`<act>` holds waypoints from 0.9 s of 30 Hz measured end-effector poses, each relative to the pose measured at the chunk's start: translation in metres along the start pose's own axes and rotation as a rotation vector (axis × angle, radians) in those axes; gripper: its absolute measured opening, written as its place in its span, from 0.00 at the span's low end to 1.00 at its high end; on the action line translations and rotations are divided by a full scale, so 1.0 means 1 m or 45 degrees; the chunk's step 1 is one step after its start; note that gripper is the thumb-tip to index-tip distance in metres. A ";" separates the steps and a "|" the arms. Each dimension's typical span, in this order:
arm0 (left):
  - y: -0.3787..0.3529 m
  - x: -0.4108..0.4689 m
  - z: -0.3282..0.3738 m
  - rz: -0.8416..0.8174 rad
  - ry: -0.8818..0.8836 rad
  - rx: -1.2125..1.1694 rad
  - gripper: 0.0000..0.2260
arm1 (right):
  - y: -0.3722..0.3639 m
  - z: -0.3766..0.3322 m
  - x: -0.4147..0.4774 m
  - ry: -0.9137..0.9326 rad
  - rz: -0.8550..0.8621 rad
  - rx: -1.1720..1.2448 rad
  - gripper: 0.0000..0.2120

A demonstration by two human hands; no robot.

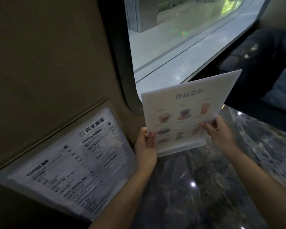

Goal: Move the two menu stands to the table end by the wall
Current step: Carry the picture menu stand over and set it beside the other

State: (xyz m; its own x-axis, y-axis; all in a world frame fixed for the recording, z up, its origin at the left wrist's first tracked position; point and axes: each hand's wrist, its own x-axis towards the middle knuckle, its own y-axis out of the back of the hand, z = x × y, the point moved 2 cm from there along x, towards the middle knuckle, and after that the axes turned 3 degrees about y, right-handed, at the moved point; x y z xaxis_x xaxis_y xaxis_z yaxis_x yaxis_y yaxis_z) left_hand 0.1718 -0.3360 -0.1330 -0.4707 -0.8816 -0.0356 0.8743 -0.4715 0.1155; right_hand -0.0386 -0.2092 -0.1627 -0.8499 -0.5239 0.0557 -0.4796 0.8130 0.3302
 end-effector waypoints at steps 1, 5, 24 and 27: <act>0.001 0.001 -0.003 -0.005 0.019 -0.020 0.14 | -0.004 0.005 0.003 0.008 -0.008 -0.027 0.07; 0.003 0.003 -0.011 -0.030 0.050 -0.067 0.13 | -0.010 0.016 0.004 0.023 0.024 -0.124 0.10; -0.015 -0.027 -0.067 -0.244 0.279 0.123 0.36 | -0.045 0.042 -0.016 -0.017 0.005 0.170 0.26; -0.015 -0.027 -0.068 -0.215 0.331 0.065 0.40 | -0.053 0.036 -0.009 -0.006 -0.080 0.217 0.26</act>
State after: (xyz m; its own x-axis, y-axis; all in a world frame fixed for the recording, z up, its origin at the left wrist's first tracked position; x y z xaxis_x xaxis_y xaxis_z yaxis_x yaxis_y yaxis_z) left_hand 0.1790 -0.3070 -0.2016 -0.5565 -0.7706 -0.3106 0.7763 -0.6155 0.1361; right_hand -0.0135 -0.2386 -0.2141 -0.8179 -0.5743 0.0353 -0.5615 0.8101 0.1686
